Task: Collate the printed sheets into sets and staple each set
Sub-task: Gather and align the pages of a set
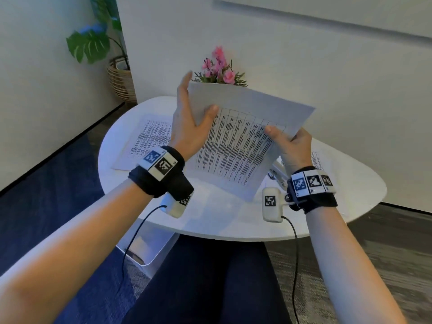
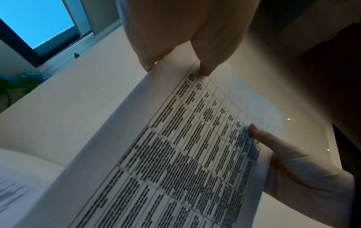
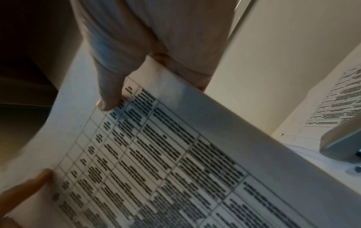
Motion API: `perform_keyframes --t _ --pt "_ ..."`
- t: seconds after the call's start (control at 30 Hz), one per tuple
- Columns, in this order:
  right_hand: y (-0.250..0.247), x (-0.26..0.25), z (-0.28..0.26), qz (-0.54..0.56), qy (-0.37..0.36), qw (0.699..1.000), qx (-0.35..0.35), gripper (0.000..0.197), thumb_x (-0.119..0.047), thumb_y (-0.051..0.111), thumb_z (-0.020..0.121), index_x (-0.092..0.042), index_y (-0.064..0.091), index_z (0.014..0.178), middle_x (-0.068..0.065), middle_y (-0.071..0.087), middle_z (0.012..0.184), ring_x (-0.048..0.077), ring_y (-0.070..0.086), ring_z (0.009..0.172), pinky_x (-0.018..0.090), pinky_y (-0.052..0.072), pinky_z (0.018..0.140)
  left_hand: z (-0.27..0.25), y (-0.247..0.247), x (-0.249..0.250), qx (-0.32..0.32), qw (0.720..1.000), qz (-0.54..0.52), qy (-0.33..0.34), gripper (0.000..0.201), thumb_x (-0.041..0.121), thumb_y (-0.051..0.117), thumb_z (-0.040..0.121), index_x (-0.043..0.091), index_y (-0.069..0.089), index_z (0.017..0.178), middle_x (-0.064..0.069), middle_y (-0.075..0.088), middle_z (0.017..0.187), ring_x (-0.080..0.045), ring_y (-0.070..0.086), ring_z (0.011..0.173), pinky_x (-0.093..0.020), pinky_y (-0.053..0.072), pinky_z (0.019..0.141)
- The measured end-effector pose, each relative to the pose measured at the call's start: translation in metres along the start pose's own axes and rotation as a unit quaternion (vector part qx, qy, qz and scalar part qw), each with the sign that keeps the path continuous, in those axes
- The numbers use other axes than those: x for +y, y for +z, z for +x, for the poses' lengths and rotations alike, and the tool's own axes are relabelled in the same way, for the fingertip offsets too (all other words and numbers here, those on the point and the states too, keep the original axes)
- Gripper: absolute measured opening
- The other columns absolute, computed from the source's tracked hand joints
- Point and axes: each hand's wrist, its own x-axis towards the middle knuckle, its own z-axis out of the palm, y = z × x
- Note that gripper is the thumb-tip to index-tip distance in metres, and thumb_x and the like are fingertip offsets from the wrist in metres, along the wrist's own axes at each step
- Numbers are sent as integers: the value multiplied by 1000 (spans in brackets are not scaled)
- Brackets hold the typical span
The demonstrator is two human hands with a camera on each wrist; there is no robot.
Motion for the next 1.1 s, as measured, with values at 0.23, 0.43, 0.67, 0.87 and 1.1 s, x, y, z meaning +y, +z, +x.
perform_keyframes --t 0.23,0.43,0.67,0.87,1.1 --pt "12 -13 6 7 -29 1000 -3 17 -1 74 77 -11 66 88 -9 72 74 6 67 73 21 53 63 6 2 7 37 995 12 93 74 11 51 95 -2 1 148 -1 56 100 -17 59 91 -46 54 80" --pt "9 -5 10 -15 -4 1000 -20 17 -6 77 74 -15 68 86 -8 72 76 7 69 76 21 53 65 10 0 -6 47 999 -21 -15 63 13 55 95 3 18 146 15 51 109 15 56 92 -13 49 85" --pt "6 23 -3 -74 49 996 -12 28 -8 85 65 -17 70 86 10 73 93 24 70 90 48 56 82 -3 3 -16 35 998 -12 -43 45 32 66 87 11 49 123 4 63 109 -10 63 99 -24 53 80" --pt "6 29 -1 -99 52 994 -6 26 -13 84 66 -21 66 83 -2 71 85 16 69 82 36 57 78 -2 5 -21 40 998 -4 -53 39 25 67 88 12 49 120 9 61 105 3 59 93 -7 47 71" --pt "-2 82 -15 -159 178 971 -15 90 -58 85 48 -3 56 113 12 68 101 27 65 97 37 53 89 -32 15 -72 -44 985 83 -147 43 33 65 88 10 52 122 0 65 108 2 58 84 -4 46 63"
